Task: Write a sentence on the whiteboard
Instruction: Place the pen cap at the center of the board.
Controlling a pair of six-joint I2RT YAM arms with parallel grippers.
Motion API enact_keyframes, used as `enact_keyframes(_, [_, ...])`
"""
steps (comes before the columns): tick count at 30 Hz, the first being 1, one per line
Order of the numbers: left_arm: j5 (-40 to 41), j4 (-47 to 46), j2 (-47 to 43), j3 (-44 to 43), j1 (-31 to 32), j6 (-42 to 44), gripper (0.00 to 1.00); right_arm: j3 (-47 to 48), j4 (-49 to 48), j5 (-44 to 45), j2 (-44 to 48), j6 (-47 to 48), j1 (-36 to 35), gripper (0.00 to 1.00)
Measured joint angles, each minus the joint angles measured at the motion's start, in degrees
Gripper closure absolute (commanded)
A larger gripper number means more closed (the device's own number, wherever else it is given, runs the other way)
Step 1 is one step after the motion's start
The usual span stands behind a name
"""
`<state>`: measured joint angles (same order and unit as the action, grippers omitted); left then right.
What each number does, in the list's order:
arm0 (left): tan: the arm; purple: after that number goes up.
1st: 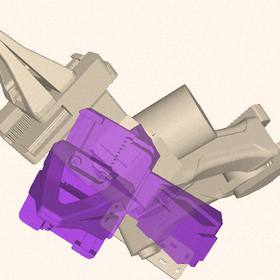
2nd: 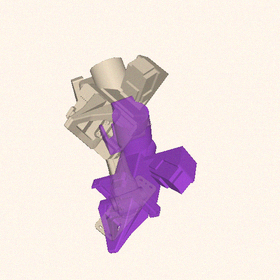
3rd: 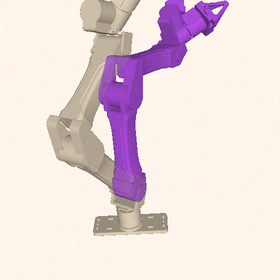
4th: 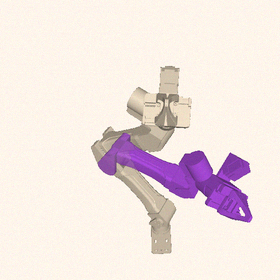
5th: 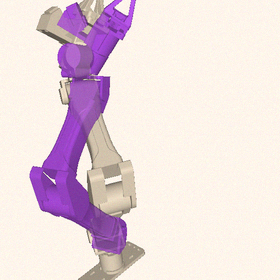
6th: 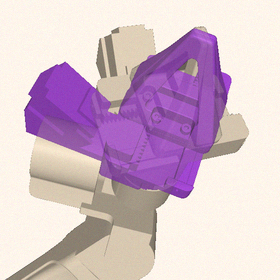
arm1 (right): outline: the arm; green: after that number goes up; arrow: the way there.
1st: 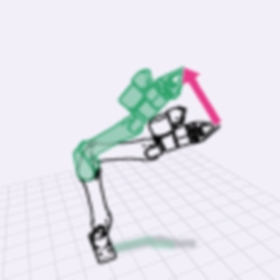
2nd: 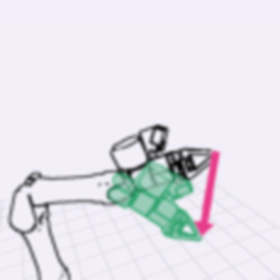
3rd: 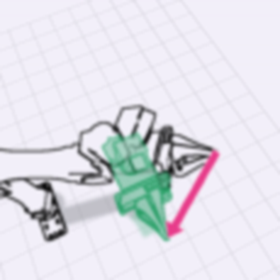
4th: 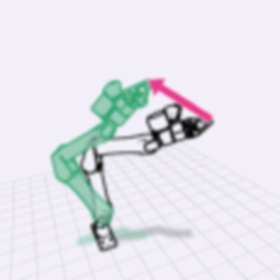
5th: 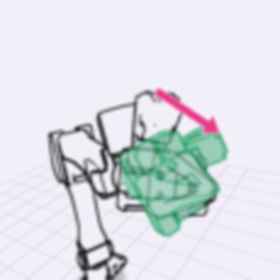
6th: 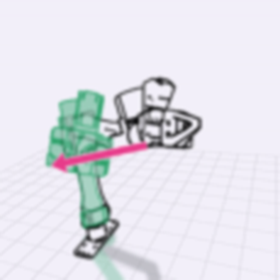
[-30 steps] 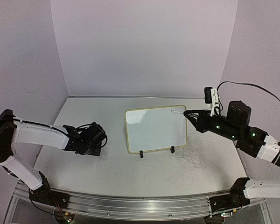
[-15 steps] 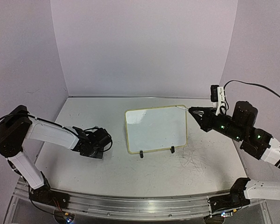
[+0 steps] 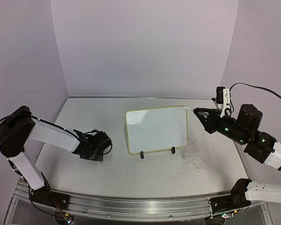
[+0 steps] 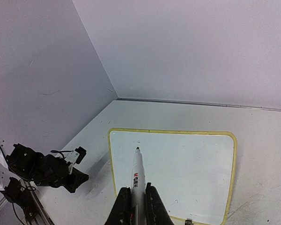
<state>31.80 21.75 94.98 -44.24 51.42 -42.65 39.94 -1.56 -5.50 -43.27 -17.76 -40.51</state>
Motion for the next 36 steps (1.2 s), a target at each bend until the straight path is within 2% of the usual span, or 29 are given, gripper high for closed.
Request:
enact_keyframes(7, [0.14,-1.42,0.04,0.54,0.0,-0.77,0.87,-0.02,0.02,0.13,0.0,0.0,0.0,1.0])
enact_keyframes(18, [0.03,-2.77,0.48,1.26,0.0,-0.87,0.8,-0.76,0.33,0.13,0.05,-0.04,0.0,1.0])
enact_keyframes(24, [0.38,-2.79,0.39,1.64,0.0,-0.73,0.71,-0.87,0.36,0.13,0.37,-0.07,0.0,1.0])
enact_keyframes(32, [0.99,-2.18,-4.1,2.07,0.0,0.14,0.54,-1.42,1.37,0.7,0.7,-0.09,0.0,1.0])
enact_keyframes(36, [1.48,-1.54,-8.03,1.88,0.0,0.87,0.42,-1.6,1.81,1.19,0.74,-0.21,0.0,1.0])
